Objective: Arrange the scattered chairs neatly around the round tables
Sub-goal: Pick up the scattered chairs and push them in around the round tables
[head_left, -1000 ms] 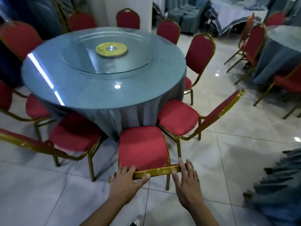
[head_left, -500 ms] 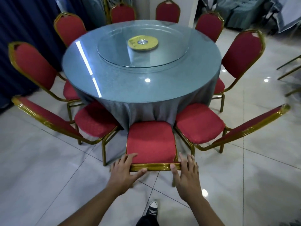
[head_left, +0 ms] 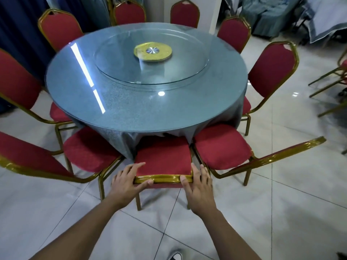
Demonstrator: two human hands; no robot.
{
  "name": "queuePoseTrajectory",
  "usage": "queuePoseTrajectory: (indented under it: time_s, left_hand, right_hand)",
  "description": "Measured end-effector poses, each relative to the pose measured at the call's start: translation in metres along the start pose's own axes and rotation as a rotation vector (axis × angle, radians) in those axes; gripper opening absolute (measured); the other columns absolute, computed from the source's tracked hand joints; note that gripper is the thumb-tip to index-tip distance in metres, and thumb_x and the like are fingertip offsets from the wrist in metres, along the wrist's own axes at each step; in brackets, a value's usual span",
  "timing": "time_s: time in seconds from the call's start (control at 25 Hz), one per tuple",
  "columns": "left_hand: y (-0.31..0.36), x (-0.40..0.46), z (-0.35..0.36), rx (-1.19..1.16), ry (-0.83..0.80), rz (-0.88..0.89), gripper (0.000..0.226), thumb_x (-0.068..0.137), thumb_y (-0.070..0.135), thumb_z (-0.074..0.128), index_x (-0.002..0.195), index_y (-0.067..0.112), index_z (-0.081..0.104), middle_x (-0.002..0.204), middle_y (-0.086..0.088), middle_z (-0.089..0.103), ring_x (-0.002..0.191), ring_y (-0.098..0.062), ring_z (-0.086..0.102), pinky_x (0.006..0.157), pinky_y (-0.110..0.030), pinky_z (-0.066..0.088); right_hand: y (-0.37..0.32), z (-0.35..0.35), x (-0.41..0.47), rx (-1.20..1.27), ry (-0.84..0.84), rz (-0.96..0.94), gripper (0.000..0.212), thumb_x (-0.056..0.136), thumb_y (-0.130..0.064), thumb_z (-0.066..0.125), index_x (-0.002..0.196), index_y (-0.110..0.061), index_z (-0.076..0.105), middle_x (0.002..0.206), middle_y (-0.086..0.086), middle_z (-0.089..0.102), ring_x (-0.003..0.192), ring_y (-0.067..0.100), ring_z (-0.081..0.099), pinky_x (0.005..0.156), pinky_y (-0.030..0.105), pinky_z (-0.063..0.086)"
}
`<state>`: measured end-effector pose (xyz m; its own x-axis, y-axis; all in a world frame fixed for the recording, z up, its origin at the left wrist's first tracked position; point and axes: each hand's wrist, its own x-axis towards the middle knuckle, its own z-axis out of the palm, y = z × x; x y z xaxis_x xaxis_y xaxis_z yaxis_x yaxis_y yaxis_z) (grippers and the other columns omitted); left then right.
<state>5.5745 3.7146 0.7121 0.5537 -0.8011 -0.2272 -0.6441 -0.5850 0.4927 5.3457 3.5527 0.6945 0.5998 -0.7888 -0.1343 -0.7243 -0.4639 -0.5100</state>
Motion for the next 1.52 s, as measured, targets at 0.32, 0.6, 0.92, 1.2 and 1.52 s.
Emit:
queuePoseTrajectory:
  time_s: [0.32, 0.6, 0.92, 1.2, 1.52]
  left_hand:
    - [-0.003, 0.057, -0.025, 0.018, -0.030, 0.003, 0.095, 0.064, 0.103, 0.024, 0.144, 0.051, 0.033, 0.146, 0.011, 0.040, 0.134, -0.028, 0.041, 0.111, -0.052, 0.026]
    - [0.011, 0.046, -0.040, 0.053, -0.123, -0.042, 0.096, 0.066, 0.101, 0.018, 0.145, 0.049, 0.033, 0.145, 0.005, 0.044, 0.137, -0.030, 0.036, 0.116, -0.050, 0.023]
    - [0.083, 0.022, -0.013, 0.048, 0.191, 0.057, 0.025, 0.102, 0.039, 0.044, 0.121, 0.032, 0.059, 0.120, 0.005, 0.062, 0.118, -0.024, 0.051, 0.109, -0.043, 0.030]
    - [0.214, 0.055, 0.038, 0.017, 0.114, 0.282, 0.017, 0.100, 0.038, 0.045, 0.114, 0.038, 0.054, 0.110, 0.016, 0.055, 0.106, -0.014, 0.049, 0.093, -0.034, 0.033]
    - [0.386, 0.082, 0.132, -0.023, -0.115, 0.307, 0.045, 0.103, 0.045, 0.039, 0.147, 0.036, 0.036, 0.143, 0.005, 0.045, 0.125, -0.020, 0.049, 0.107, -0.039, 0.039]
  right_hand:
    - [-0.019, -0.013, 0.051, -0.012, -0.115, 0.059, 0.085, 0.089, -0.080, 0.012, 0.160, -0.032, 0.008, 0.168, 0.005, 0.004, 0.154, 0.022, -0.004, 0.125, 0.047, 0.005]
    - [-0.023, -0.030, 0.037, 0.025, -0.128, 0.077, 0.068, 0.101, -0.063, 0.025, 0.159, -0.027, 0.021, 0.166, 0.001, 0.015, 0.154, 0.021, 0.007, 0.124, 0.043, 0.014]
    - [0.014, -0.069, 0.031, 0.025, -0.042, -0.030, 0.051, 0.102, -0.035, 0.047, 0.151, -0.030, 0.034, 0.153, -0.009, 0.039, 0.140, 0.015, 0.037, 0.113, 0.035, 0.036]
    - [0.088, -0.143, 0.036, 0.092, 0.132, 0.017, 0.050, 0.101, -0.031, 0.052, 0.148, -0.035, 0.037, 0.148, -0.011, 0.044, 0.133, 0.013, 0.043, 0.109, 0.036, 0.043]
    - [0.261, -0.252, 0.036, 0.126, 0.247, 0.146, 0.049, 0.100, -0.030, 0.054, 0.147, -0.035, 0.038, 0.147, -0.009, 0.045, 0.131, 0.011, 0.046, 0.102, 0.030, 0.043]
